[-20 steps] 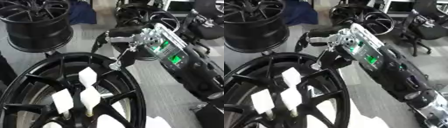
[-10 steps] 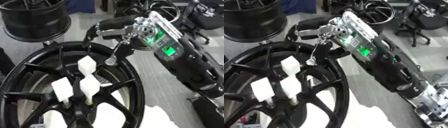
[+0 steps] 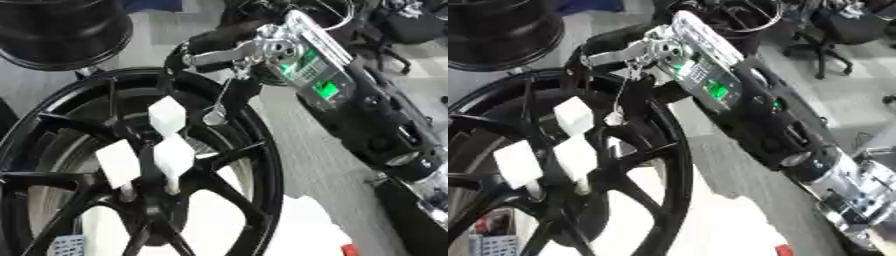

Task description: Pull the pin out of the wheel hub.

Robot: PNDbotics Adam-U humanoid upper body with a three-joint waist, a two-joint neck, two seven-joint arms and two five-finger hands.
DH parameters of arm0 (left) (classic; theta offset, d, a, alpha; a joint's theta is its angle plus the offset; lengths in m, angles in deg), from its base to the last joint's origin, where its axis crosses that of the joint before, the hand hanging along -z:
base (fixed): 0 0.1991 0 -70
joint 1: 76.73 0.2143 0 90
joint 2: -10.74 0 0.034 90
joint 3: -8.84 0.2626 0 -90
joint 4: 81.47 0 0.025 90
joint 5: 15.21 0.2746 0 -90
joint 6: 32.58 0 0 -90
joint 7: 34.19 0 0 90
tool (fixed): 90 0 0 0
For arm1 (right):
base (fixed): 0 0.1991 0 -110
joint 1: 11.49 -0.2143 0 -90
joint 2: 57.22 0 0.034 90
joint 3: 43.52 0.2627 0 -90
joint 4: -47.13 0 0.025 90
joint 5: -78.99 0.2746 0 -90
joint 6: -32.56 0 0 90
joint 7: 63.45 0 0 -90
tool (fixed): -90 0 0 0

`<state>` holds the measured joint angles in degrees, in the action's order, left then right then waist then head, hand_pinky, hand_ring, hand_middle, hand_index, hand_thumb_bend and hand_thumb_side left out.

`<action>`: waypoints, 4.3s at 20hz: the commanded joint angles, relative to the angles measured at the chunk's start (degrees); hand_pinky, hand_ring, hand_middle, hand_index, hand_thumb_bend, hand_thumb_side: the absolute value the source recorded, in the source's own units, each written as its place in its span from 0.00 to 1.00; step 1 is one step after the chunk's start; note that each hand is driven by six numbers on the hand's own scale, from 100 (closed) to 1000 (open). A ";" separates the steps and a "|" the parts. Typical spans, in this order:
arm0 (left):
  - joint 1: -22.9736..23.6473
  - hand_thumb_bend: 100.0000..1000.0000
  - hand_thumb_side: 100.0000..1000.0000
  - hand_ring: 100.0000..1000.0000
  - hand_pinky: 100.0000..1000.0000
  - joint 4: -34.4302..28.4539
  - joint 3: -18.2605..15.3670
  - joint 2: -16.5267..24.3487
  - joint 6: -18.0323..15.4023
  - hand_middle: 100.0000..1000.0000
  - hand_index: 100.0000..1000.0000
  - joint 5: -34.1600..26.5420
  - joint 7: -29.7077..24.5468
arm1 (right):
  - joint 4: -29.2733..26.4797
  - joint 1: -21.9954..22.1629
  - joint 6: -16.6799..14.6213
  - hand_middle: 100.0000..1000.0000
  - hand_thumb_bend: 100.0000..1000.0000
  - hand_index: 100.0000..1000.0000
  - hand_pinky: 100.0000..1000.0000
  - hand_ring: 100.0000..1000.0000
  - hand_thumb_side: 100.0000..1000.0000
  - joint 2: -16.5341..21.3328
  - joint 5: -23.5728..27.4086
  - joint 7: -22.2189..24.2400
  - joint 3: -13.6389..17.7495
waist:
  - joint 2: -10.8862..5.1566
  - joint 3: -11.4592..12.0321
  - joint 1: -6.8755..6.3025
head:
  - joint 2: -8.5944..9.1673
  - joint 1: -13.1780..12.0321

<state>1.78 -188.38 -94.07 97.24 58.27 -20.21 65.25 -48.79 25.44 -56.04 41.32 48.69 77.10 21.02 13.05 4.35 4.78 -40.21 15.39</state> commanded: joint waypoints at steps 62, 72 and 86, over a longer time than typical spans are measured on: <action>-0.86 0.00 0.67 0.69 0.77 -0.34 -0.32 -0.64 0.77 0.56 0.77 -0.58 0.13 | -0.04 -2.40 5.78 0.35 0.00 0.55 0.78 0.55 0.00 0.04 2.67 -7.31 2.83 | 2.29 2.64 1.37 | 3.80 2.97; -0.90 0.00 0.66 0.69 0.77 -0.30 -0.15 -0.64 0.75 0.56 0.77 -0.76 -0.11 | -3.70 -4.49 9.62 0.33 0.00 0.54 0.77 0.53 0.00 4.32 9.68 -9.63 8.90 | 1.53 3.17 1.16 | 6.07 2.73; 0.03 0.00 0.64 0.68 0.77 -1.38 -2.18 0.27 0.39 0.56 0.77 0.20 2.03 | -11.16 23.04 15.24 0.42 0.00 0.64 0.79 0.61 0.00 32.92 26.91 -31.95 32.75 | 2.28 -1.07 0.23 | 6.17 -3.31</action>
<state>2.12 -188.31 -95.58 95.89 58.74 -20.22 66.82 -58.37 48.82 -40.81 69.44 74.22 47.63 50.69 16.19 3.16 5.14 -34.14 12.79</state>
